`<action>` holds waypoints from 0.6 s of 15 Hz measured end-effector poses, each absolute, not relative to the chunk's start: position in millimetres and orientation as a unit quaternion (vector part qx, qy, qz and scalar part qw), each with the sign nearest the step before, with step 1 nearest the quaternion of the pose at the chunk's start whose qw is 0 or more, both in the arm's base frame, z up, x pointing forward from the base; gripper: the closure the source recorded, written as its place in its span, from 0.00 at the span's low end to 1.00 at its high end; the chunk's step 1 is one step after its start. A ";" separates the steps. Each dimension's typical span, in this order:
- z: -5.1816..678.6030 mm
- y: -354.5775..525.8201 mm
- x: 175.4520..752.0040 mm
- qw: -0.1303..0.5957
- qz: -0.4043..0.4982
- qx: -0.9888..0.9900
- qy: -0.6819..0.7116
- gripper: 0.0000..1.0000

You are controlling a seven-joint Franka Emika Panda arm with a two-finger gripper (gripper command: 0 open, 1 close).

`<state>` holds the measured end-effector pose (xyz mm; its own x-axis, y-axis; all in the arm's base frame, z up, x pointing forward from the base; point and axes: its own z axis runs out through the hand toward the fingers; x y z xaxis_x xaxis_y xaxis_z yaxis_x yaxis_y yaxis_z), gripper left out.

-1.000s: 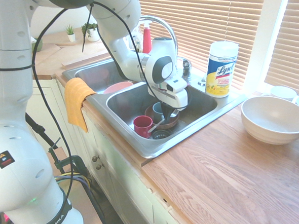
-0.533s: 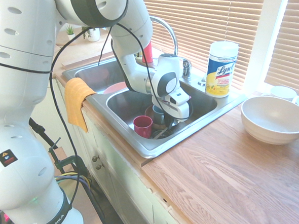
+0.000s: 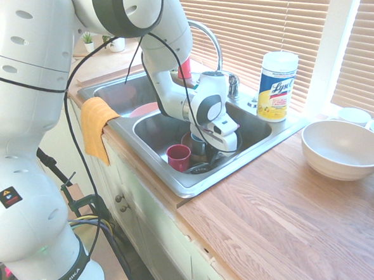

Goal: Put the fork into the sink

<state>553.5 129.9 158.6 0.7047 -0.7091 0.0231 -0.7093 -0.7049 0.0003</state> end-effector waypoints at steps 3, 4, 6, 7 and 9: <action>167.9 127.6 556.9 -0.002 0.016 0.923 -0.384 0.00; 170.8 127.4 557.8 -0.003 0.018 0.923 -0.383 0.00; 180.4 125.2 557.1 -0.004 0.021 0.924 -0.381 0.00; 190.6 123.6 554.7 -0.003 0.021 0.925 -0.381 0.00; 225.9 121.6 546.4 0.000 0.021 0.929 -0.370 0.00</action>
